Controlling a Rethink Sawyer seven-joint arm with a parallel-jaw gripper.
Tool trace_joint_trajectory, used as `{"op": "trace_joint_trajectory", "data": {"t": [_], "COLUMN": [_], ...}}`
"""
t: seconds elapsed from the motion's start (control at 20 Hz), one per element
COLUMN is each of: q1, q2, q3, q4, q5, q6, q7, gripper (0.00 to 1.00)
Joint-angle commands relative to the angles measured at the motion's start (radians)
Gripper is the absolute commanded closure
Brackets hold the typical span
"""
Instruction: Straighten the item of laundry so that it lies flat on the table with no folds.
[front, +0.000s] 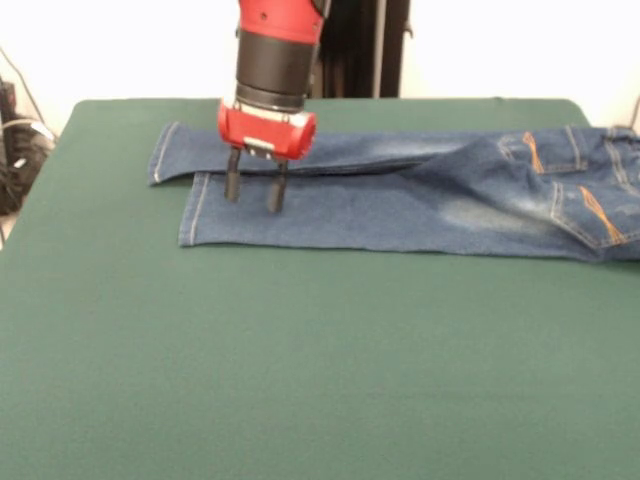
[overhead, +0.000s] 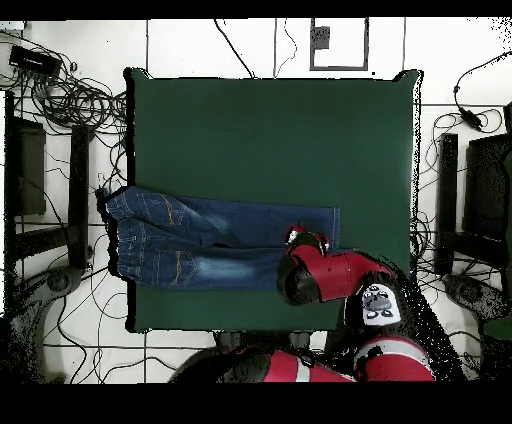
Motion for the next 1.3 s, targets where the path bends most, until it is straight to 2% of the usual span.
{"op": "trace_joint_trajectory", "data": {"t": [0.05,0.2,0.35,0.65,1.0,1.15,1.3], "q1": [0.029,-0.001,-0.005,-0.063,-0.103,-0.211,-0.273], "q2": [0.037,-0.034,-0.054,-0.11,-0.037,0.018,0.054], "q3": [0.018,0.053,0.052,0.086,0.109,0.229,0.305], "q4": [-0.024,-0.009,0.015,0.052,-0.006,-0.03,-0.035], "q5": [0.073,0.038,0.019,-0.045,-0.094,-0.136,-0.161], "q6": [-0.015,0.066,0.072,0.109,0.099,0.198,0.239], "q7": [0.114,0.051,0.039,-0.015,-0.037,-0.123,-0.156], "gripper": [0.0,0.0,0.0,0.0,0.0,0.0,0.0]}}
